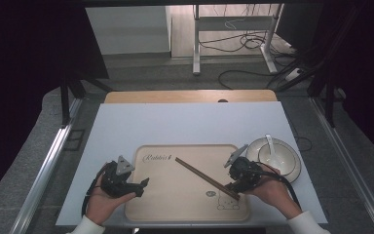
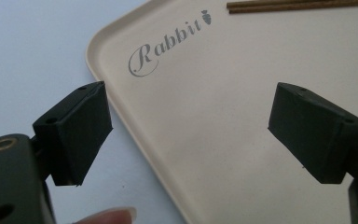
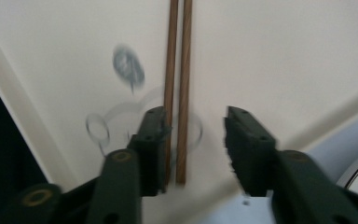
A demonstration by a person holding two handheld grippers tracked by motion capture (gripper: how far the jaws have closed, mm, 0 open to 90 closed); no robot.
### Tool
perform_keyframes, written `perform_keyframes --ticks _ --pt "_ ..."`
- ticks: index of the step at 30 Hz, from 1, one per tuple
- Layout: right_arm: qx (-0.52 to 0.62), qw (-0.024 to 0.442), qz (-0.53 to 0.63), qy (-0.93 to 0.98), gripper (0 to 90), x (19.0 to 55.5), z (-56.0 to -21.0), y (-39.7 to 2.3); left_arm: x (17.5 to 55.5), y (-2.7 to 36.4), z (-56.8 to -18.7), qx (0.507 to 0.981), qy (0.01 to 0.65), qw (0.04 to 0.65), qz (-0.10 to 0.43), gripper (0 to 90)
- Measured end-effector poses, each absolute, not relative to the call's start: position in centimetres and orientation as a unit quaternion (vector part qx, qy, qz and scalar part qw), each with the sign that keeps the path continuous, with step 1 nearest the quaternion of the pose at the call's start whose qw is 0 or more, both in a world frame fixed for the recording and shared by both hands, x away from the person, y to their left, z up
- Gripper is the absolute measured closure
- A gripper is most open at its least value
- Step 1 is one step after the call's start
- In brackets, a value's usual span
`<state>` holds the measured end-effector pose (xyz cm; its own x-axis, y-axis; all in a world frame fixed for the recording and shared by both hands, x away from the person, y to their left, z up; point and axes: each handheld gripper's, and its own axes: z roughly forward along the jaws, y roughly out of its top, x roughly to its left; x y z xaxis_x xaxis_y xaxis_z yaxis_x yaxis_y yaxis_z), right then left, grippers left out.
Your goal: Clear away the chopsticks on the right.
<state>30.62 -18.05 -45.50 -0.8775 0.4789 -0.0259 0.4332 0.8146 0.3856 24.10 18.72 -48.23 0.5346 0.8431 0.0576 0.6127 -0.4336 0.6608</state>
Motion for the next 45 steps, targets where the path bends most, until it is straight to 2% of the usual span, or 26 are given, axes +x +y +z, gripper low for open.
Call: perform_keyframes --ticks 4,9,10,11,12,14,15,16,21,29,45 --pt "0.235 0.056 0.245 0.939 42.3 31.3 -44.7 -15.3 24.1 18.7 -48.2 0.823 0.442 0.299 0.195 13.2" --pt "0.227 0.032 0.270 0.935 46.6 33.1 -45.2 -11.4 24.0 18.7 -48.1 0.823 0.441 0.300 0.194 13.2" --pt "0.232 0.004 0.278 0.932 54.8 34.3 -45.8 -9.7 24.0 18.8 -48.2 0.823 0.441 0.301 0.193 13.2" --pt "0.232 0.004 0.278 0.932 54.8 34.3 -45.8 -9.7 24.0 18.8 -48.2 0.823 0.441 0.301 0.193 13.2" --pt "0.241 -0.020 0.281 0.929 64.2 35.7 -46.7 -8.0 24.0 18.9 -48.2 0.822 0.443 0.301 0.193 13.2" --pt "0.240 -0.027 0.277 0.930 76.2 36.6 -47.4 -6.8 24.0 19.1 -48.2 0.822 0.443 0.301 0.192 13.2" --pt "0.240 -0.027 0.277 0.930 76.2 36.6 -47.4 -6.8 24.0 19.1 -48.2 0.822 0.443 0.301 0.192 13.2" --pt "0.240 -0.039 0.264 0.933 86.7 37.3 -48.1 -5.6 24.0 19.1 -48.2 0.821 0.443 0.304 0.193 13.2" --pt "0.248 -0.045 0.241 0.937 89.1 38.7 -49.9 -4.0 24.0 19.1 -48.2 0.823 0.441 0.303 0.191 13.2" --pt "0.270 -0.019 0.226 0.936 89.2 39.9 -50.6 -4.7 24.1 19.2 -48.2 0.823 0.441 0.303 0.191 13.3" --pt "0.355 0.040 0.194 0.913 89.3 41.7 -49.9 -11.6 24.1 19.2 -48.3 0.824 0.440 0.301 0.192 13.4"
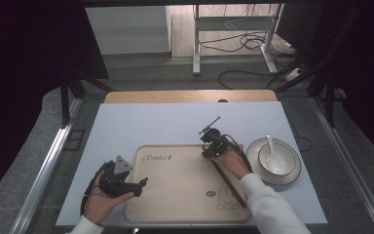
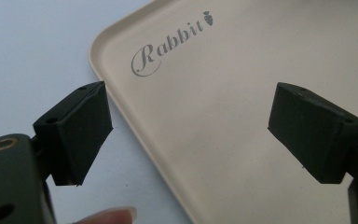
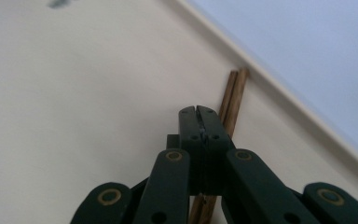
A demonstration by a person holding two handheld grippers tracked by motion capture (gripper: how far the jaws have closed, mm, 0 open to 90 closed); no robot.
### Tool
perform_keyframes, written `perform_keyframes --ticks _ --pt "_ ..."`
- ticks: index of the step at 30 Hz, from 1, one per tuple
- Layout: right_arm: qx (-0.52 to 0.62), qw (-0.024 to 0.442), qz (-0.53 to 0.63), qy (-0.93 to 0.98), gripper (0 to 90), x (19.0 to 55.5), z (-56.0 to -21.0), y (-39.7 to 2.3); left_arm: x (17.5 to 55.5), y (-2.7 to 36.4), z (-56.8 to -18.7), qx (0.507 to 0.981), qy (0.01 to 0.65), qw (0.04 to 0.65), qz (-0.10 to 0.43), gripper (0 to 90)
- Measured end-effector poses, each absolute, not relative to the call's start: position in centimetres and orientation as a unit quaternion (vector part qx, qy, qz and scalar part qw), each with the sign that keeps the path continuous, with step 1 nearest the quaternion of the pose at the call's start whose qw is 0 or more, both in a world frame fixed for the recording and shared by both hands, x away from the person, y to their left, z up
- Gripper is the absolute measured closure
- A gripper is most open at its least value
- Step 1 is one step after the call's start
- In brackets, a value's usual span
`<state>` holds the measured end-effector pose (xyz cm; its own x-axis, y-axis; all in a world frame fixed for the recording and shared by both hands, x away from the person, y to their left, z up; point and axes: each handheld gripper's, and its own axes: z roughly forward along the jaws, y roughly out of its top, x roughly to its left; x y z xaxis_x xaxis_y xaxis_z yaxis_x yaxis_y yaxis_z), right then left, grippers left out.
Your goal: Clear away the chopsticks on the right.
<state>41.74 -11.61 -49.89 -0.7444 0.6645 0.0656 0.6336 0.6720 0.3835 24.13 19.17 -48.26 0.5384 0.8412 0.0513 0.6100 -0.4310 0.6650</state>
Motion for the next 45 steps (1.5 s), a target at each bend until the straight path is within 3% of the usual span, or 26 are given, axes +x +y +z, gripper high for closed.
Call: perform_keyframes --ticks 12,23,30,31,38,41,42,43,45 --pt "0.406 0.064 0.148 0.900 89.3 41.8 -49.3 -16.3 24.1 19.2 -48.2 0.825 0.438 0.302 0.192 13.4" --pt "0.392 0.078 0.176 0.899 89.3 40.9 -48.0 -16.9 24.3 19.2 -48.1 0.823 0.441 0.302 0.194 13.3" --pt "0.320 0.066 0.280 0.903 89.2 36.2 -45.1 -18.0 24.4 19.2 -48.1 0.820 0.443 0.305 0.196 13.3" --pt "0.306 0.055 0.314 0.897 89.2 34.3 -44.7 -19.2 24.4 19.2 -48.2 0.820 0.444 0.305 0.195 13.4" --pt "0.307 0.050 0.371 0.875 89.0 30.8 -44.3 -23.5 24.1 19.3 -48.2 0.819 0.446 0.303 0.198 13.4" --pt "0.301 0.044 0.396 0.867 78.2 29.3 -44.2 -25.4 24.1 19.1 -48.2 0.819 0.445 0.302 0.198 13.3" --pt "0.302 0.047 0.405 0.862 63.3 28.6 -44.3 -26.1 24.1 19.0 -48.2 0.820 0.444 0.302 0.198 13.3" --pt "0.304 0.050 0.411 0.858 57.5 28.2 -44.4 -26.4 24.0 19.0 -48.2 0.821 0.442 0.302 0.198 13.3" --pt "0.304 0.053 0.414 0.856 53.8 27.8 -44.5 -26.7 24.0 18.9 -48.2 0.821 0.442 0.302 0.198 13.3"
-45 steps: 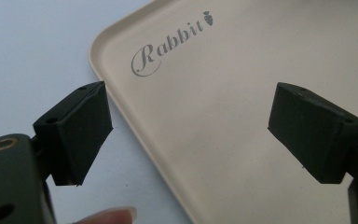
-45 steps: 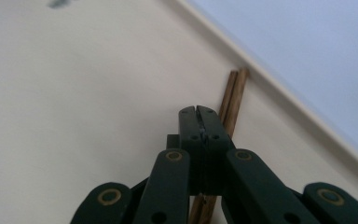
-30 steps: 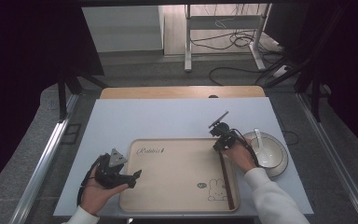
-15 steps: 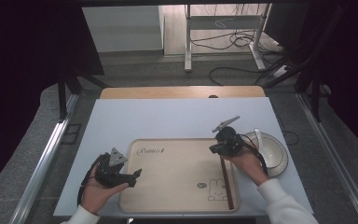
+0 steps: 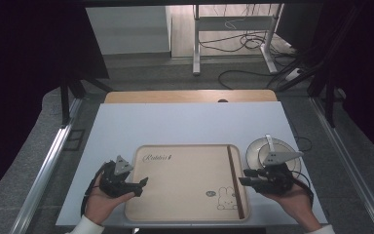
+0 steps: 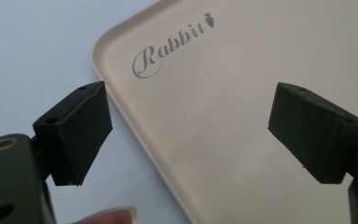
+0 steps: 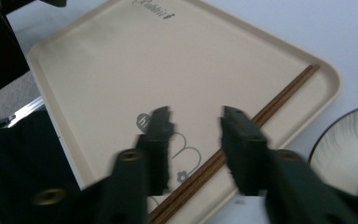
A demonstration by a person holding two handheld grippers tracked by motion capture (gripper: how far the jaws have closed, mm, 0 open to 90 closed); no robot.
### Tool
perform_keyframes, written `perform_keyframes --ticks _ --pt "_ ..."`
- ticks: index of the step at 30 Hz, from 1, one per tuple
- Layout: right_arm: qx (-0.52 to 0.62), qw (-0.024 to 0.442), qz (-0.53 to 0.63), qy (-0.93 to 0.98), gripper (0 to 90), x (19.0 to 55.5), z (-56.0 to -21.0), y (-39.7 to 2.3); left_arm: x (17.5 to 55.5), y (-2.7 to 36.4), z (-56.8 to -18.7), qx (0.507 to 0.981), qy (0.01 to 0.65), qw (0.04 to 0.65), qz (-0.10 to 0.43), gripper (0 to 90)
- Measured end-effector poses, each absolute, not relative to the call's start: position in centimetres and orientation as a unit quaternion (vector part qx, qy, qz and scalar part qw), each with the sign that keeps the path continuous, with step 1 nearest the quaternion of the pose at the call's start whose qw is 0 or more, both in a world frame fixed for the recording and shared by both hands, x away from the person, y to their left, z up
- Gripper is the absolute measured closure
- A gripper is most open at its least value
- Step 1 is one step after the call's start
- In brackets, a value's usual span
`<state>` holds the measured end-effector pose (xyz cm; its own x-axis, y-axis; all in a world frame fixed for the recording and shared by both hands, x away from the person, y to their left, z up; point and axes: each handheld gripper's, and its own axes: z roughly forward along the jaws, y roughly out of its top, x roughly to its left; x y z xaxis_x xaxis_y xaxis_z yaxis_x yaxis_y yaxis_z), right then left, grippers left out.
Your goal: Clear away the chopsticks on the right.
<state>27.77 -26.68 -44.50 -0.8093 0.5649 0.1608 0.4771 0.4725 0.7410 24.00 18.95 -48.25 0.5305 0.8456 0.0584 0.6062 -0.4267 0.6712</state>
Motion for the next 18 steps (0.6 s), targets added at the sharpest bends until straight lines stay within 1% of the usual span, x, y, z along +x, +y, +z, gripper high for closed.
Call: perform_keyframes --ticks 1,3,4,6,7,11,12,18 --pt "0.307 0.065 0.418 0.853 46.3 27.17 -44.58 -27.17 24.01 18.95 -48.27 0.821 0.442 0.302 0.198 13.3" --pt "0.309 0.066 0.419 0.851 44.6 27.09 -44.60 -27.33 24.01 18.95 -48.28 0.821 0.442 0.302 0.198 13.2" --pt "0.318 0.071 0.423 0.846 40.9 27.08 -44.71 -27.61 23.99 18.96 -48.26 0.821 0.441 0.302 0.198 13.2" --pt "0.319 0.072 0.422 0.845 39.6 27.12 -44.74 -27.64 23.97 18.97 -48.24 0.821 0.441 0.303 0.199 13.2" --pt "0.322 0.074 0.420 0.845 36.1 27.26 -44.95 -27.54 23.96 18.97 -48.23 0.821 0.441 0.303 0.199 13.2" --pt "0.318 0.077 0.417 0.848 35.0 27.31 -45.13 -27.36 23.91 18.99 -48.23 0.821 0.440 0.304 0.200 13.1" --pt "0.315 0.081 0.415 0.850 33.2 27.23 -45.16 -27.22 23.92 18.99 -48.27 0.822 0.439 0.303 0.199 13.1" --pt "0.307 0.092 0.416 0.851 28.8 27.21 -45.34 -26.90 23.99 19.05 -48.28 0.822 0.438 0.303 0.199 13.0"
